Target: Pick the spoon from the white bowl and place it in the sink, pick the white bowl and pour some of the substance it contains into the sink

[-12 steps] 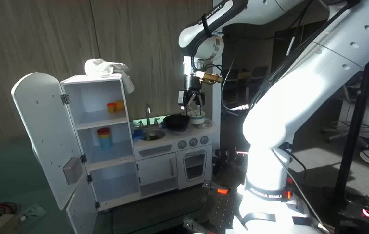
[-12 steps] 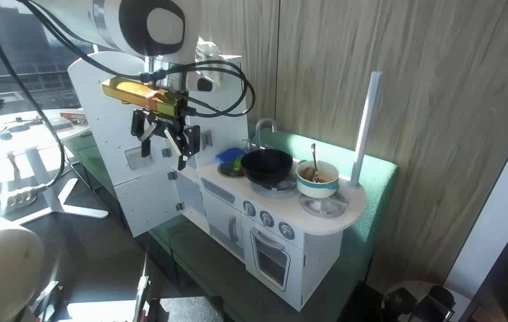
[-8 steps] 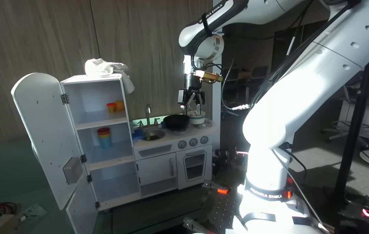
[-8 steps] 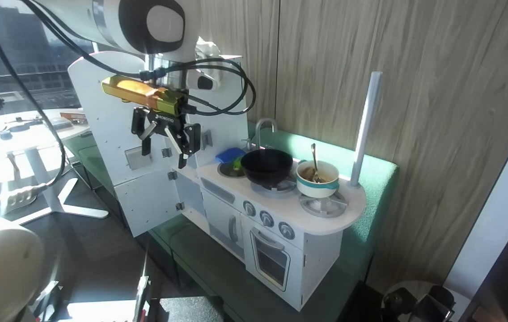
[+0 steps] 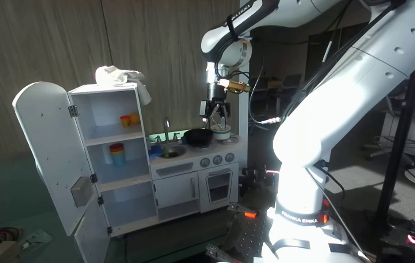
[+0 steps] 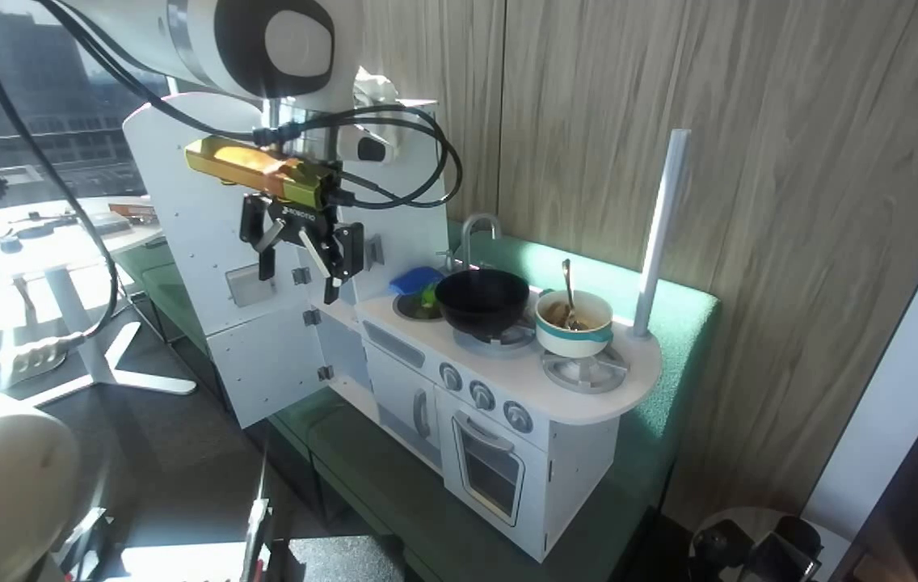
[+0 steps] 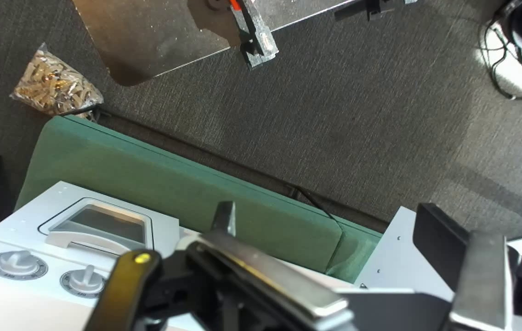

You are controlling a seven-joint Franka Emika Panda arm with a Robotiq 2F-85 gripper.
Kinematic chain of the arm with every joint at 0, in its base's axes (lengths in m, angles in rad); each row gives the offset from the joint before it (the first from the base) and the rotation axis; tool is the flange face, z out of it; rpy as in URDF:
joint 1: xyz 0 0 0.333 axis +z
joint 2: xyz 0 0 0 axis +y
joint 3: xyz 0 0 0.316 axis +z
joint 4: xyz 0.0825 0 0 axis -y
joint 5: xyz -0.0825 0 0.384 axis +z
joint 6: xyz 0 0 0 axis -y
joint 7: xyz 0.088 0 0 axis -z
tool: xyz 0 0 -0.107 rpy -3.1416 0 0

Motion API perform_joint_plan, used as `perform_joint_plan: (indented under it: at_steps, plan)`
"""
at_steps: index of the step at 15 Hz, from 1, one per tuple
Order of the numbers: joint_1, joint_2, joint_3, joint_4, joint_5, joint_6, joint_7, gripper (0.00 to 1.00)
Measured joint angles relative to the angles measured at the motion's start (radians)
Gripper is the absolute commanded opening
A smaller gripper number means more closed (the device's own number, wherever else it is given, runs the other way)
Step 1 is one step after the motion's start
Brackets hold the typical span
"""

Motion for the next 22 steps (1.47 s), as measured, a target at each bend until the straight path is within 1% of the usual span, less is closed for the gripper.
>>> perform_joint_plan:
  at_steps: [3,5,9,11,13,16,18,20,22]
  plan:
    - [-0.031,0.045,0.005,0.016,0.0,0.107,0.066,1.0]
    - [-0.07,0.087,0.005,0.057,-0.012,0.158,0.114,1.0]
    - [-0.162,0.155,0.004,0.169,-0.07,0.187,0.219,1.0]
    - [-0.196,0.184,0.005,0.203,-0.108,0.217,0.284,1.0]
    - [-0.21,0.227,0.005,0.237,-0.119,0.26,0.331,1.0]
    - [-0.211,0.332,0.002,0.303,-0.118,0.359,0.376,1.0]
    - [-0.219,0.415,0.002,0.355,-0.156,0.409,0.428,1.0]
    - [-0.233,0.499,-0.005,0.411,-0.204,0.427,0.481,1.0]
    - [-0.24,0.571,-0.024,0.463,-0.213,0.43,0.497,1.0]
